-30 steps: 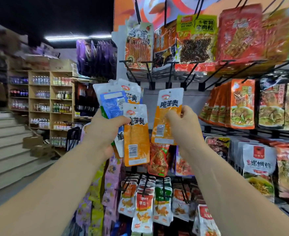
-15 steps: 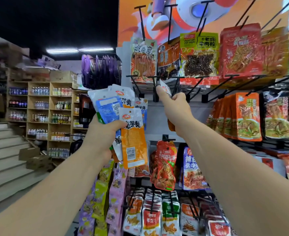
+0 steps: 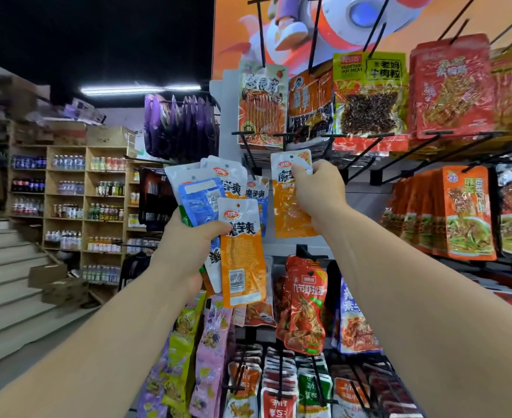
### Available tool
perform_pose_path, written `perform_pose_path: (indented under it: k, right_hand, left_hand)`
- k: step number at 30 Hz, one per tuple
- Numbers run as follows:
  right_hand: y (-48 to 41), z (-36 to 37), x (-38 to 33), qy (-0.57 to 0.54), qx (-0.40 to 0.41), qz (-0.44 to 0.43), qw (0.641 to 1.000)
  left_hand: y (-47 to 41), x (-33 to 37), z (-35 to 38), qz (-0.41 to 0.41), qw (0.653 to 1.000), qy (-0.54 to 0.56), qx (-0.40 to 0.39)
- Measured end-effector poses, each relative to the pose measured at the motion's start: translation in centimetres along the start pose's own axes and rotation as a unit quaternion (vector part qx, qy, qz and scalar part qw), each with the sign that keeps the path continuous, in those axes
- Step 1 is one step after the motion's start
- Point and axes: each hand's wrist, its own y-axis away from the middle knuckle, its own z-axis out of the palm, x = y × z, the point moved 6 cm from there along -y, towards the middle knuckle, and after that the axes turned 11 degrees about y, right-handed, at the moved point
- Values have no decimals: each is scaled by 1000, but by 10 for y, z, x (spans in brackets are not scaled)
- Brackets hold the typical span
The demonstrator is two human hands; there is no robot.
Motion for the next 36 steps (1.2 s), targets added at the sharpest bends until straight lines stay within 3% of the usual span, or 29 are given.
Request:
perform_pose_path:
  k: [14, 22, 24, 27, 30, 32, 36]
  right_hand:
    - [-15, 20, -2, -9, -44, -2, 999]
    - [-25, 23, 19, 110, -49, 8, 993]
    - [-16, 18, 18, 161, -30, -42, 986]
    - [7, 10, 13, 263, 12, -212, 941]
    - [19, 14, 12, 413, -32, -333, 847]
    - [15, 19, 15, 488, -77, -348, 797]
    - [2, 32, 18, 559, -119, -326, 753]
  left_hand:
    - [-8, -13, -7, 4, 1000, -15, 10]
    - [-9, -19, -13, -3, 1000, -12, 6]
    - [-8, -19, -13, -5, 1000, -11, 8]
    - [-7, -19, -13, -5, 1000, -7, 10]
    - [-5, -17, -12, -5, 1000, -10, 12]
    - [-5, -17, -10, -8, 1000, -7, 13]
    - [-7, -15, -8, -10, 1000, -6, 10]
